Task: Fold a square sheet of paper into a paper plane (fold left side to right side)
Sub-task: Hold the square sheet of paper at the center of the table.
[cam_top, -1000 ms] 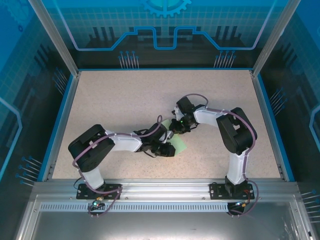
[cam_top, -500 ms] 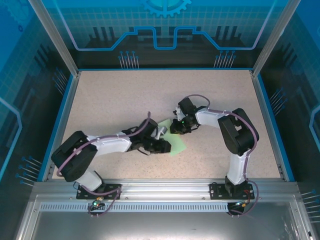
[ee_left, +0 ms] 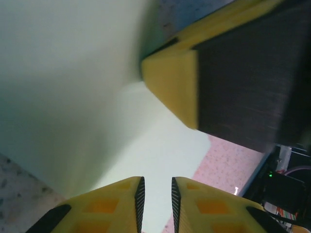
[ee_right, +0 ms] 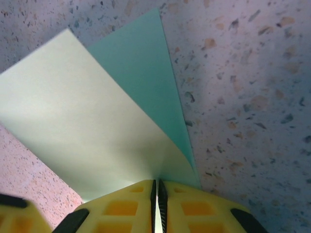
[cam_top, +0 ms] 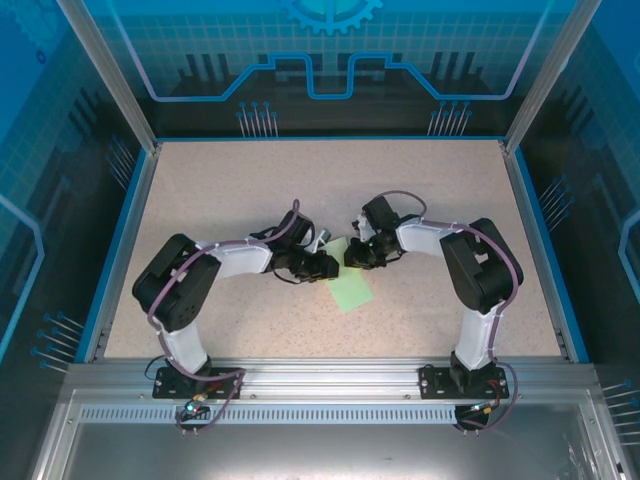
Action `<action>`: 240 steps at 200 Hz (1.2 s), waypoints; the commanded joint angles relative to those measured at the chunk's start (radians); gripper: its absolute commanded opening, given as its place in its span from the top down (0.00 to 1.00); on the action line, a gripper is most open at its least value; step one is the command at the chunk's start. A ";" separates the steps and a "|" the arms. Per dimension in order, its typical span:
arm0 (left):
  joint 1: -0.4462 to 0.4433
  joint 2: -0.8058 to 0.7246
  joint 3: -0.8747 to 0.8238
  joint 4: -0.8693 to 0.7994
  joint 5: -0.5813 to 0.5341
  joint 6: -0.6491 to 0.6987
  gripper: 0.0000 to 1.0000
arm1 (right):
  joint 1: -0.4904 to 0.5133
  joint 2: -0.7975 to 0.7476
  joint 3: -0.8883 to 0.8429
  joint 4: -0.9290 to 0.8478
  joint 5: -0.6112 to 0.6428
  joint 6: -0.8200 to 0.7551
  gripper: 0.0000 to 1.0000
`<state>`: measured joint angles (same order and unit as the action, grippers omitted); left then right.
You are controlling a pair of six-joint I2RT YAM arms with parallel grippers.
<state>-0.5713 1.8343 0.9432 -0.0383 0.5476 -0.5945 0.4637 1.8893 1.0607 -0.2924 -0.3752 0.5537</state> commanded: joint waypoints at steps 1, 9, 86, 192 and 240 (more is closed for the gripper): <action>-0.004 0.040 0.022 0.000 0.009 0.026 0.76 | -0.011 -0.011 -0.022 0.013 -0.004 0.002 0.85; -0.005 0.051 0.020 -0.001 0.001 0.024 0.76 | -0.011 -0.020 -0.020 0.019 -0.012 0.000 0.84; -0.013 0.075 -0.037 -0.008 -0.036 0.013 0.78 | -0.006 -0.322 -0.103 -0.030 0.084 -0.072 0.62; -0.015 0.059 0.000 -0.057 -0.057 0.029 0.78 | 0.087 -0.178 -0.215 -0.159 0.080 -0.083 0.79; 0.020 0.069 0.057 -0.133 -0.114 0.095 0.76 | 0.085 -0.141 -0.222 -0.223 0.171 -0.093 0.81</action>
<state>-0.5751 1.8797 0.9672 -0.0807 0.5156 -0.5678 0.5385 1.6939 0.8650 -0.4355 -0.3019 0.4767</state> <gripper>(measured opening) 0.234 0.197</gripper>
